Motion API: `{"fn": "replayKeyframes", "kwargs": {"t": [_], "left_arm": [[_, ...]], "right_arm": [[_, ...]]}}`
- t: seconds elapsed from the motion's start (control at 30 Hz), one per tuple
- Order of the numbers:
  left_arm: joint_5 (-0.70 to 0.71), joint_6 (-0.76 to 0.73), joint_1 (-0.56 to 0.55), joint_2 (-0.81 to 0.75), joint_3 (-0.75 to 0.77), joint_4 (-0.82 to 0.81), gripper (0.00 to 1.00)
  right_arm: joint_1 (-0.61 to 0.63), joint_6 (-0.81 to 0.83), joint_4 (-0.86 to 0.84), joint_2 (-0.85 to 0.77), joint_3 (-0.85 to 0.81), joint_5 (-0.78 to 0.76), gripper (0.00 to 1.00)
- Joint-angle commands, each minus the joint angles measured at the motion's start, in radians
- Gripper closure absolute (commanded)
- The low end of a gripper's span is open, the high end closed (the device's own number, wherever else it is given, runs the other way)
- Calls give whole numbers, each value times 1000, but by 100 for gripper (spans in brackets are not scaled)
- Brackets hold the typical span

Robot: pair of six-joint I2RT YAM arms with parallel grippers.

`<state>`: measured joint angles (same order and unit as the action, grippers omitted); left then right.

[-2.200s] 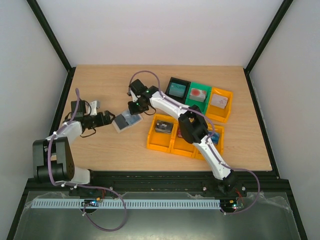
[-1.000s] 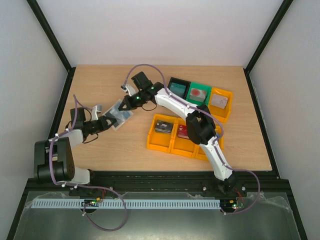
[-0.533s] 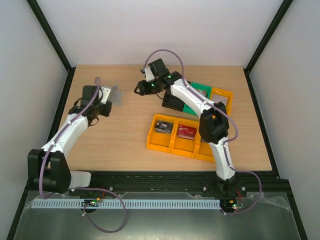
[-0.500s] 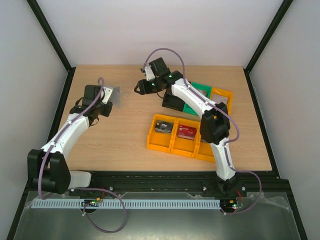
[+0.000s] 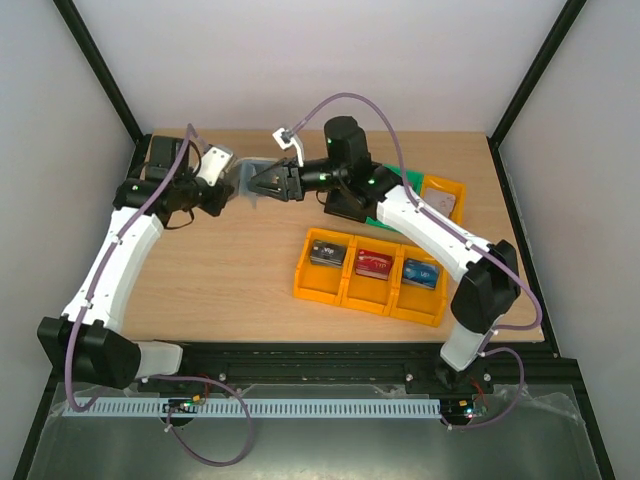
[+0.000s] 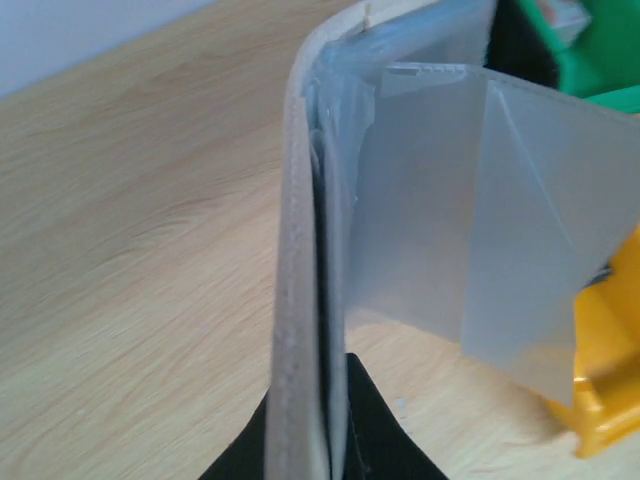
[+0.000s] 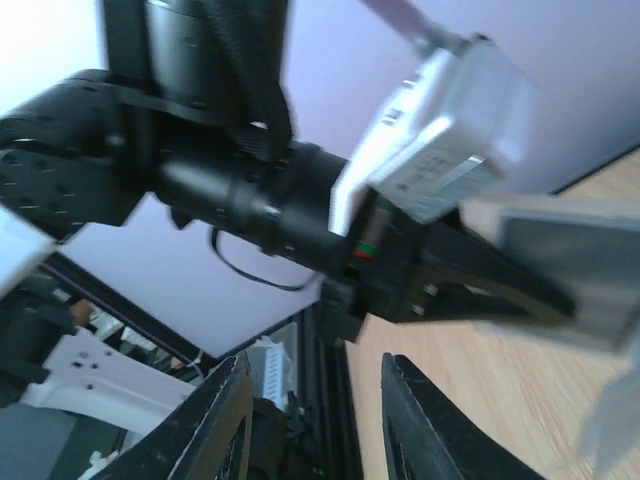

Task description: Take the credit cards out of the card holder

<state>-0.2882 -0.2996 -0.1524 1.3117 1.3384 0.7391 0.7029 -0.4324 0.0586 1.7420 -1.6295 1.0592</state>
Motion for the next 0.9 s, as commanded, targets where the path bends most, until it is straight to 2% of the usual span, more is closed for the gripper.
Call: {"fn": "replayKeyframes", "kwargs": {"t": [0.0,0.1,0.3,0.37,0.43,0.5,0.6,0.73,0.87], "left_arm": [[-215,64,-1,-17,36,69,98],[-360,67,2,-57,35,51,98],[-487,109,17,-114,45,22,98],[-550,127,36,-152,16,-19,98],[-644,150,51,-206,-30,-82,98],[-720,166,54,-264,-81,-159,98],[-783,221,54,-344,-157,-308,98],[-796,269,54,-353,-176,-366,98],[-798,283,50,-356,-178,-380,98]], "right_arm": [[43,-67,-187,-49,41,41,66],[47,-82,-209,-57,73,-57,72],[39,27,34,-71,51,-265,80],[14,39,66,-96,64,-289,82],[-15,28,35,-131,113,-240,82],[-23,68,28,-155,130,-111,80],[-23,170,110,-176,98,2,79],[-22,250,183,-214,72,33,79],[-18,262,185,-264,76,-16,79]]}}
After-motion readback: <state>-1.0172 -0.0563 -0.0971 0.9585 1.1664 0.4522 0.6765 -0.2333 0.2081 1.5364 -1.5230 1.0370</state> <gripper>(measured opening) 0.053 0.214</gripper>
